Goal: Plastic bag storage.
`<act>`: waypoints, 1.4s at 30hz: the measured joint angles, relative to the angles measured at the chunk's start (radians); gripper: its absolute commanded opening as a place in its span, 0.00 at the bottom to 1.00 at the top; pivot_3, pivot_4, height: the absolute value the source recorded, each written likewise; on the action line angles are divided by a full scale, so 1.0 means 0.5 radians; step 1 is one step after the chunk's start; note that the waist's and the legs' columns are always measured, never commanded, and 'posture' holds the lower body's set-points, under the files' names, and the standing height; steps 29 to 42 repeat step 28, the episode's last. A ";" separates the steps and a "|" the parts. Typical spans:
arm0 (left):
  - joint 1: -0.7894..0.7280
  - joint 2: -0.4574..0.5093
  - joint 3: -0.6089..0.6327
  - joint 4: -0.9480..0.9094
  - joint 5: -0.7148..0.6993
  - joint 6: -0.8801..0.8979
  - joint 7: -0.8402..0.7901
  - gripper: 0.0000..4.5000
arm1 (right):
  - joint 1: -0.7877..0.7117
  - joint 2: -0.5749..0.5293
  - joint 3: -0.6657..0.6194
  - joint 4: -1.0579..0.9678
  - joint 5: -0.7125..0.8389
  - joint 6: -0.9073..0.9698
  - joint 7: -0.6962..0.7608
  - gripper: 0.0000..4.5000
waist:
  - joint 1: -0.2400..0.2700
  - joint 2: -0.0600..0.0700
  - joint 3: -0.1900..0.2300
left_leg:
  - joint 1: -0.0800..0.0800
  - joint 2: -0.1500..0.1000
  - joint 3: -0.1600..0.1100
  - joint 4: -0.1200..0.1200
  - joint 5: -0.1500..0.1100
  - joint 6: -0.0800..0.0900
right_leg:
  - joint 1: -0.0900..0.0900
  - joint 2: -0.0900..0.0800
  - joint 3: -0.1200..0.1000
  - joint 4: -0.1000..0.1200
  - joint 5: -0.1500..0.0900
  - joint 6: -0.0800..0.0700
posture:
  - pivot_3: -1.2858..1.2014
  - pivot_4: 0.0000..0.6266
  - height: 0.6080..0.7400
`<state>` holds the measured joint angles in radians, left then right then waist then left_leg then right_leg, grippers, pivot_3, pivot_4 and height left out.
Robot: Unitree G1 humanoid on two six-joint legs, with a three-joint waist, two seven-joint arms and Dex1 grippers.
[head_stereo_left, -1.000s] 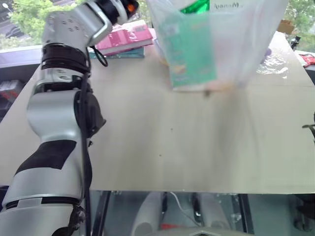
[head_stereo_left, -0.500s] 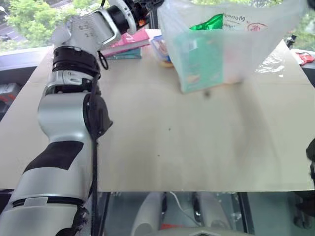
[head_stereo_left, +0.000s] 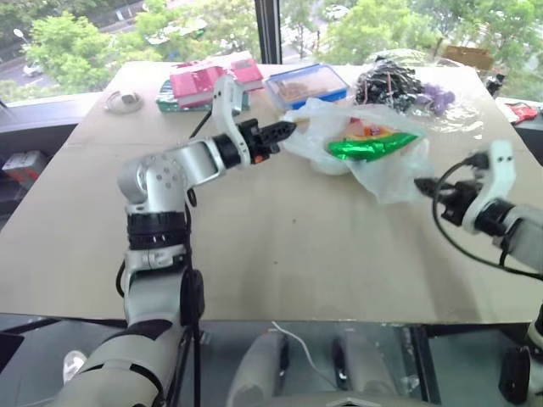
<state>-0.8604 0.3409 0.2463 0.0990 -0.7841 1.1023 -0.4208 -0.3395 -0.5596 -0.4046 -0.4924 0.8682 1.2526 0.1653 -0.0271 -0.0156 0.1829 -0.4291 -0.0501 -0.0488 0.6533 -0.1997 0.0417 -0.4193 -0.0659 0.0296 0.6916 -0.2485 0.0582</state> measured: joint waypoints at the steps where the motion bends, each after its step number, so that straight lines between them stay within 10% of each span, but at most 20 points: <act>1: 0.038 0.006 -0.011 -0.029 0.002 -0.001 -0.004 0.06 | 0.027 -0.022 0.024 -0.001 -0.026 -0.030 0.012 0.17 | 0.000 0.000 0.000 | 0.000 0.000 0.000 0.000 0.000 0.000 | 0.000 0.001 0.000 0.000 0.000 0.000 | 0.52 0.24 0.94; 10: 0.589 0.400 -0.038 -0.710 -0.107 -0.049 -0.351 0.75 | 0.592 -0.532 0.023 -0.435 -0.223 -0.387 0.437 0.99 | 0.003 0.004 -0.004 | 0.005 0.005 -0.004 -0.009 -0.001 0.000 | 0.014 -0.001 -0.005 -0.025 0.000 0.000 | 0.52 0.24 0.94; 26: 1.429 0.887 0.071 -0.844 0.233 -0.798 -0.865 0.75 | 2.102 -0.278 -1.116 -0.839 -0.430 -0.991 1.272 0.99 | 0.087 -0.003 -0.015 | -0.002 0.010 -0.021 -0.010 -0.007 0.004 | 0.028 -0.010 -0.017 -0.062 -0.002 -0.005 | 0.52 0.24 0.94; 42: 1.452 0.906 0.100 -0.835 0.233 -0.818 -0.880 0.75 | 2.171 -0.259 -1.120 -0.785 -0.483 -1.055 1.318 0.99 | 0.082 -0.003 -0.016 | -0.001 0.011 -0.020 -0.011 -0.011 -0.002 | 0.028 -0.011 -0.017 -0.062 -0.002 -0.005 | 0.52 0.24 0.94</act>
